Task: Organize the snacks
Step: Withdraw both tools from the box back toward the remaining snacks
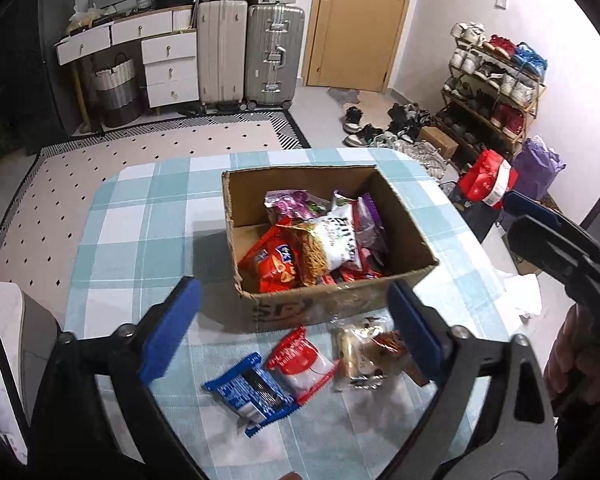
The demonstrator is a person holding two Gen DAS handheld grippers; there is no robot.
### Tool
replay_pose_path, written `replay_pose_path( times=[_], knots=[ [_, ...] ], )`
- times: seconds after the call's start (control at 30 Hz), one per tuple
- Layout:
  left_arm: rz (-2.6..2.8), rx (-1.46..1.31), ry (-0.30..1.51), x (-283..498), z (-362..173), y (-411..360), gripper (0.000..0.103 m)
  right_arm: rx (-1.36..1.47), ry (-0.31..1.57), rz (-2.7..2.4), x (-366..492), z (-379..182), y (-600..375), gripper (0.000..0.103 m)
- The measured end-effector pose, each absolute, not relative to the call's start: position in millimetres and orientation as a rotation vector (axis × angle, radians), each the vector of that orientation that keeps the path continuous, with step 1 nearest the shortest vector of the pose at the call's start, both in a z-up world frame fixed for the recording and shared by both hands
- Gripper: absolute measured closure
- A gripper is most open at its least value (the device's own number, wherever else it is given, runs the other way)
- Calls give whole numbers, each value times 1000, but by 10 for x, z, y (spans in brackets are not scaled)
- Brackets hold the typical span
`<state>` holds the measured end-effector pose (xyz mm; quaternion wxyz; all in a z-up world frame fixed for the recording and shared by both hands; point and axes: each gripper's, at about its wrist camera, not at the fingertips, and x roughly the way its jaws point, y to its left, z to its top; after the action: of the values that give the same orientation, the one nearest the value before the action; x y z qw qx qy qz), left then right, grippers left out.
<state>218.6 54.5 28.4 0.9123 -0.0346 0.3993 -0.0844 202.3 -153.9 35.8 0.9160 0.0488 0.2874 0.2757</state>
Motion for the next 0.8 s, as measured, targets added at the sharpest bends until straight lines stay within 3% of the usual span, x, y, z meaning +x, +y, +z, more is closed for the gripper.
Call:
replay_pose_path(
  times=[0.8],
  knots=[
    [-129,-101,804,1447,80,570,1,104,585,550,1322,102,-1803,11]
  ],
)
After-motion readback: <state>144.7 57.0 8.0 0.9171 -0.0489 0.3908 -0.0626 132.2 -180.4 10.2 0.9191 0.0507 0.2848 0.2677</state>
